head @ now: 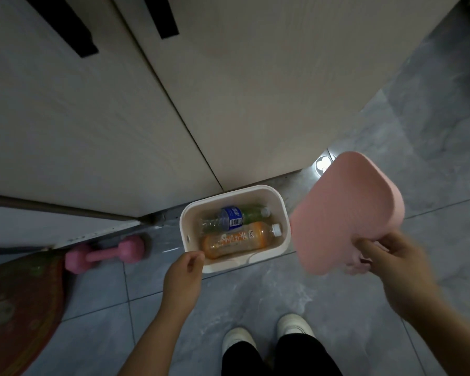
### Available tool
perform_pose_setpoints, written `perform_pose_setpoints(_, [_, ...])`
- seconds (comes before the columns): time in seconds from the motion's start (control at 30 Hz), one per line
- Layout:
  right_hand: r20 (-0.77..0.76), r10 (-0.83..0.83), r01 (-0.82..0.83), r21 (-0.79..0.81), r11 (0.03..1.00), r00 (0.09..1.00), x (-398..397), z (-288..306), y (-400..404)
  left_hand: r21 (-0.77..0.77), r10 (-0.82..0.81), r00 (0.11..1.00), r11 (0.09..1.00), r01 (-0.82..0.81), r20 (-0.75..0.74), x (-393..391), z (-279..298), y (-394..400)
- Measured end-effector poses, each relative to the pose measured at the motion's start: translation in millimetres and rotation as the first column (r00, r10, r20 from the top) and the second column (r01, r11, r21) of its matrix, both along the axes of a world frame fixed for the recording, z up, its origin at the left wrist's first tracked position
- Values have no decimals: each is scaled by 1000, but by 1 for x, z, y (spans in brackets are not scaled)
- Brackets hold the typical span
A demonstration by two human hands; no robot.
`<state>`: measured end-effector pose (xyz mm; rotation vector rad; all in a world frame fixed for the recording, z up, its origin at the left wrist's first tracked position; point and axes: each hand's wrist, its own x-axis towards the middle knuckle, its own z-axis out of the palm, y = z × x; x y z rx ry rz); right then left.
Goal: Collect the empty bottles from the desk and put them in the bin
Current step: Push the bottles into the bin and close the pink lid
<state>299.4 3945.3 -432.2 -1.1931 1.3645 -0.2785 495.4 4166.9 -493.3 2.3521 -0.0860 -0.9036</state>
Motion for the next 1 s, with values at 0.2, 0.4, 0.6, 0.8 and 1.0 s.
perform_pose_setpoints(0.2, [63,-41,41,-1,999,997,0,10,-8,-34,49,997,998,-51,-66,-9,10,-7])
perform_pose_setpoints(0.4, [237,-188,135,225,965,953,16,3,2,-123,121,968,981,-151,-220,-14,12,-18])
perform_pose_setpoints(0.6, [283,-303,118,523,844,910,48,-20,33,-206,226,861,914,-349,-455,-17,4,-27])
perform_pose_setpoints(0.8, [250,-284,62,641,765,926,64,-45,47,-254,339,777,811,-527,-530,-9,-2,-22])
perform_pose_setpoints(1.0, [162,-222,117,488,865,962,64,-73,40,-263,354,800,814,-519,-484,5,-16,-1])
